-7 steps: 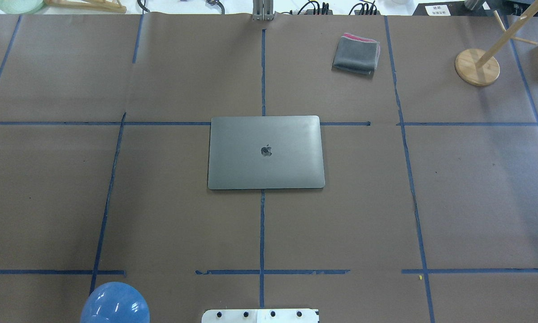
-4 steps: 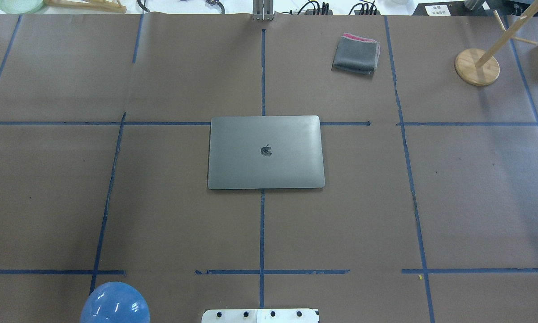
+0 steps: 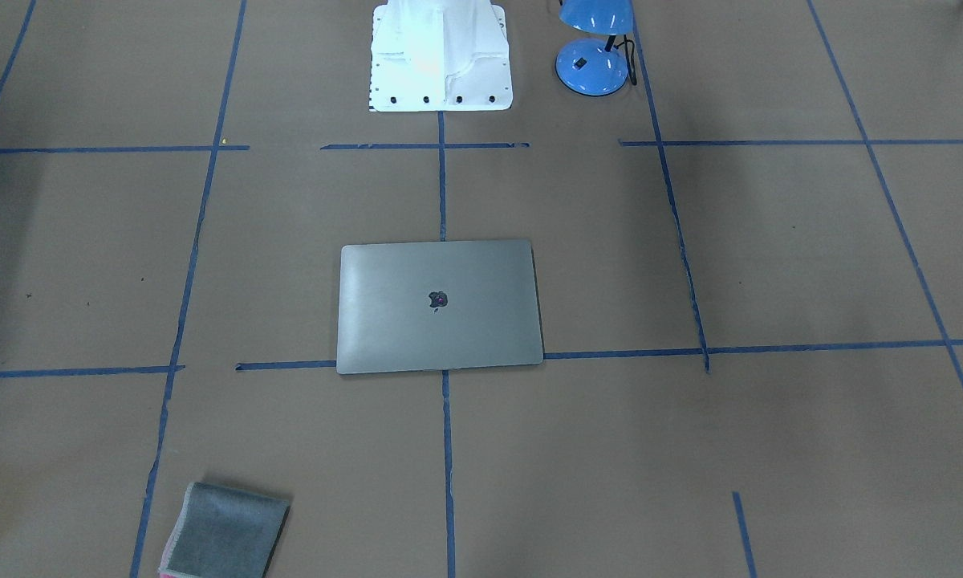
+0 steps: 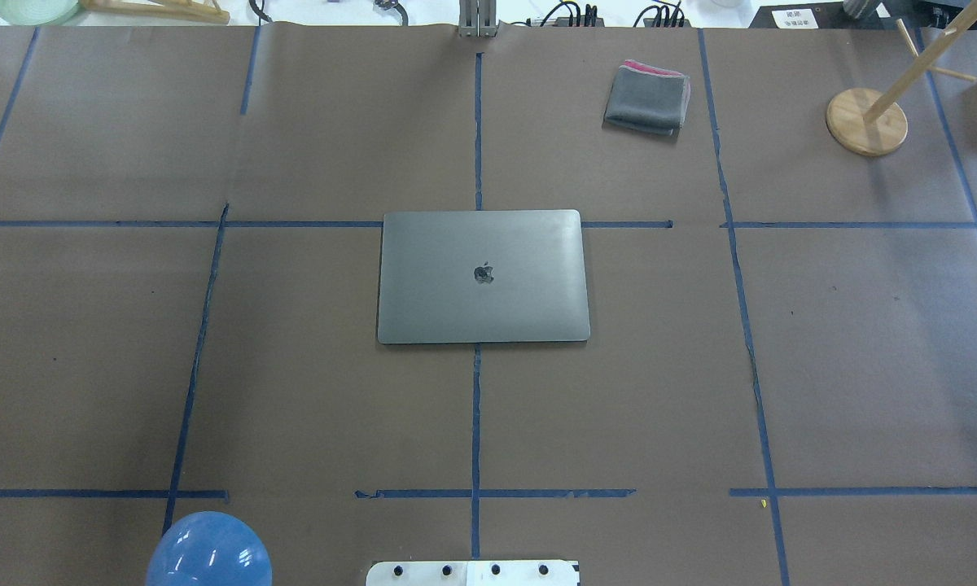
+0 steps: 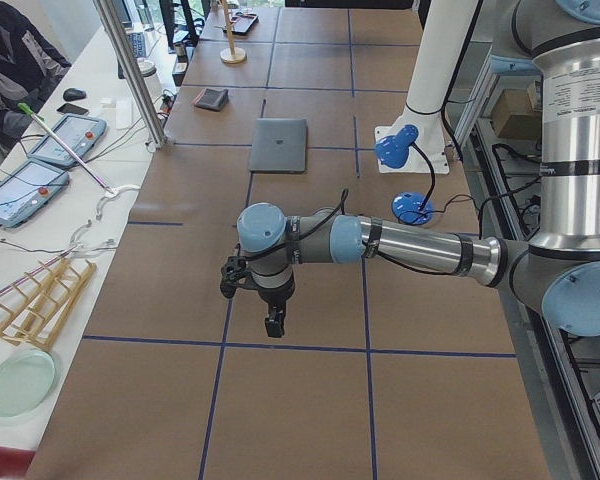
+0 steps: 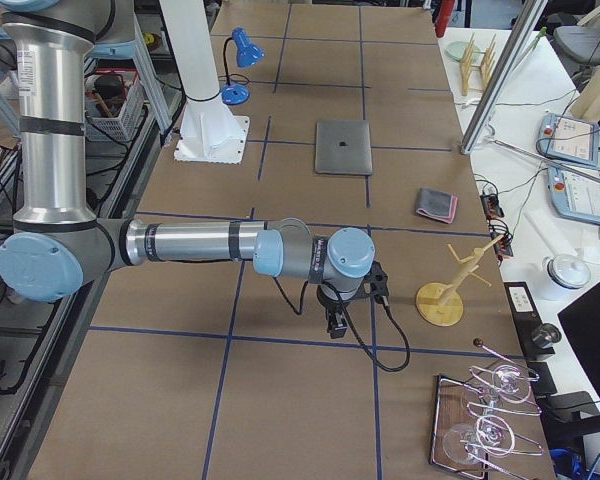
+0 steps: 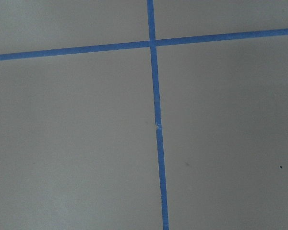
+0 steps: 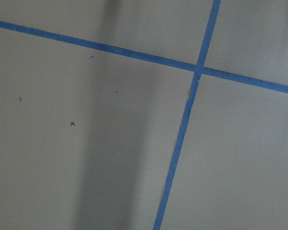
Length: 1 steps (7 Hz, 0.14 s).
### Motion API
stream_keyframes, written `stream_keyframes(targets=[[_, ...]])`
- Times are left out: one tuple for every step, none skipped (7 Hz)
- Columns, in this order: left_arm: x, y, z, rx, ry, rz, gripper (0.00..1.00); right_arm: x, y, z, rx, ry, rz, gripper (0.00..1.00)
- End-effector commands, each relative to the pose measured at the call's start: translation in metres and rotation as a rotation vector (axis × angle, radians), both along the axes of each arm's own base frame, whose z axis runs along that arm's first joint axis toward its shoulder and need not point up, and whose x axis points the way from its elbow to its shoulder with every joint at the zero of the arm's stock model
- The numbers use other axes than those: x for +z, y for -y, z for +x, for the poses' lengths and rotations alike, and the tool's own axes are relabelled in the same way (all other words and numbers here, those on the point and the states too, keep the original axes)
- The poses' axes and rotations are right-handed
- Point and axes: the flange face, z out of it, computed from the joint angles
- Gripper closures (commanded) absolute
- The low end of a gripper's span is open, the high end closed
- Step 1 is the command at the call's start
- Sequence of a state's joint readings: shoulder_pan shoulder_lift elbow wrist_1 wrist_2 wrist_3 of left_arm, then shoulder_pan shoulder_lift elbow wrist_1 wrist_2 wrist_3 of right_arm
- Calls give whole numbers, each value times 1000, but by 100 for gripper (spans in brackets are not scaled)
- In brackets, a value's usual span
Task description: Close laptop
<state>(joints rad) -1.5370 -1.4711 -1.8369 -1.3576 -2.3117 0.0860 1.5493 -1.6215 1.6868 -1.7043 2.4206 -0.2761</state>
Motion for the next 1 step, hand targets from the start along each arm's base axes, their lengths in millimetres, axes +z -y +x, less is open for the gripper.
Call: stream_keyframes(targets=[[-1, 0, 0, -1, 0, 1, 0, -1, 0, 0, 0, 0, 4, 0]])
